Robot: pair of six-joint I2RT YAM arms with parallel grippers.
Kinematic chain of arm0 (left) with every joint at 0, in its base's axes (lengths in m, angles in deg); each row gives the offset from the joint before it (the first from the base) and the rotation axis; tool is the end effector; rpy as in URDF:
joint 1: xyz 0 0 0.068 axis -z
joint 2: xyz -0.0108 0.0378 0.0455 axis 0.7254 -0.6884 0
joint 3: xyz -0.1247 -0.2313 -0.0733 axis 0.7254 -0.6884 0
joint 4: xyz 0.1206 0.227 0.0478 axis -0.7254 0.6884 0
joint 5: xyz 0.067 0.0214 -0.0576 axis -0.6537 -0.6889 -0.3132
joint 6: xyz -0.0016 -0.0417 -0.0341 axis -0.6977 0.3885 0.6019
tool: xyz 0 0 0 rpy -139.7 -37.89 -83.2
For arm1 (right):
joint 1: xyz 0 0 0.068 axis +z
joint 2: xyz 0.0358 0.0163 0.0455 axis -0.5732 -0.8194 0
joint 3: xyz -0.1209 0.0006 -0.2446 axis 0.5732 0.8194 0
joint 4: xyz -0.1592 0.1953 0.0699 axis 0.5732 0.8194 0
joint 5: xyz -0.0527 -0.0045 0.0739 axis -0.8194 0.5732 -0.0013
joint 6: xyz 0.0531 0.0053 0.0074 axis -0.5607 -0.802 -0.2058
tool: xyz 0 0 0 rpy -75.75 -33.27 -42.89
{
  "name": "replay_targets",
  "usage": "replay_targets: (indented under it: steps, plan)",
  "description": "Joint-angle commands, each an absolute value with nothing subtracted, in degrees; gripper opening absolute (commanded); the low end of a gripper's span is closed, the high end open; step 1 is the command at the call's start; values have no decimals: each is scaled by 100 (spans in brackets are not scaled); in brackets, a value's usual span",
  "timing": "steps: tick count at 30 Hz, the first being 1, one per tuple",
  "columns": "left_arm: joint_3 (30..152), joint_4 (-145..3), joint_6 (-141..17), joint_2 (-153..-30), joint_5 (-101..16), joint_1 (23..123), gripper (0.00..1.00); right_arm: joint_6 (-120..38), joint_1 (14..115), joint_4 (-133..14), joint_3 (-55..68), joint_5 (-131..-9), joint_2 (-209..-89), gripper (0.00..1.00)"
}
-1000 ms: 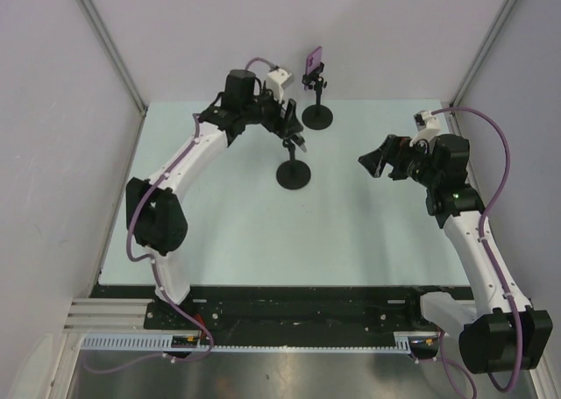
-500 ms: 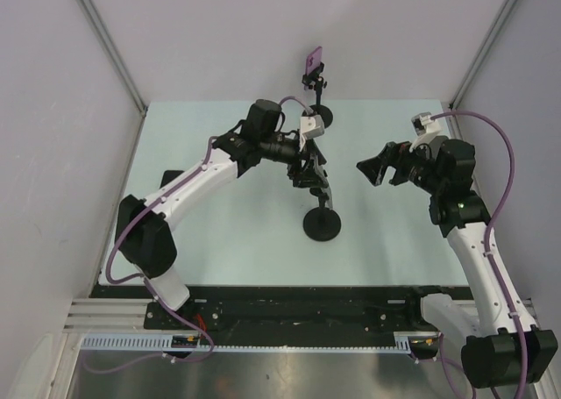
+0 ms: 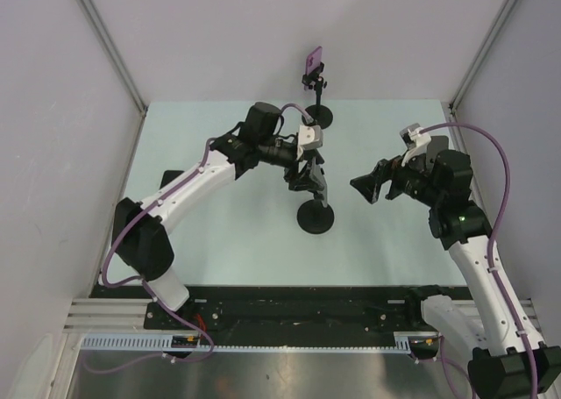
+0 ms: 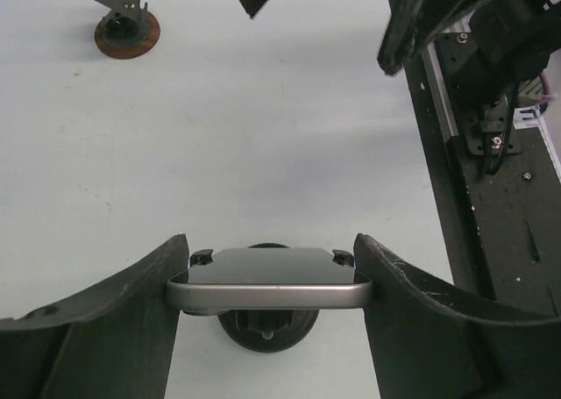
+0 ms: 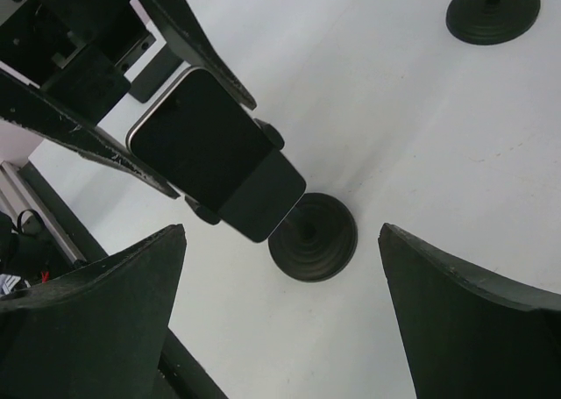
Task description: Remove the phone from the phone stand
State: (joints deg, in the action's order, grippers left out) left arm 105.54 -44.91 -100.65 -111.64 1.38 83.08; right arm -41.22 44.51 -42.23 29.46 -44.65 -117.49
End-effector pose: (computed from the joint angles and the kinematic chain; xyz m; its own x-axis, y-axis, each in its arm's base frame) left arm 0.2862 -0.2474 0.3454 0.0237 0.3336 -0.9424 0.9982 -0.0602 0.0038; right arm 0.1846 0.0508 0.3620 -0.3307 0.0505 -0.9424 -0.6280 0.7337 0.2596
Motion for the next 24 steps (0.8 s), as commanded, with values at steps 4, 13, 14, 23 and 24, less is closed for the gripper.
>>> replay_targets:
  steps: [4, 13, 14, 23, 24]
  plan:
    - [10650, -4554, -10896, -10788, 215, 8324, 58, -3771, 4771, -4004, 3173, -4446, -11473, 98]
    - [10649, -4554, -10316, -10287, -444, 8324, 100, -3525, 5492, -4013, 3314, -4744, -11587, 98]
    - [10649, -4554, -10254, -10234, -479, 8333, 100, -3446, 5562, -4013, 3314, -4789, -11631, 98]
    - [10377, -4633, -8656, -9136, -2348, 8324, 100, -3287, 6282, -4417, 3323, -5088, -12236, 98]
    - [10168, -4642, -8254, -9040, -2647, 8324, 100, -3305, 6344, -4469, 3323, -5140, -12290, 98]
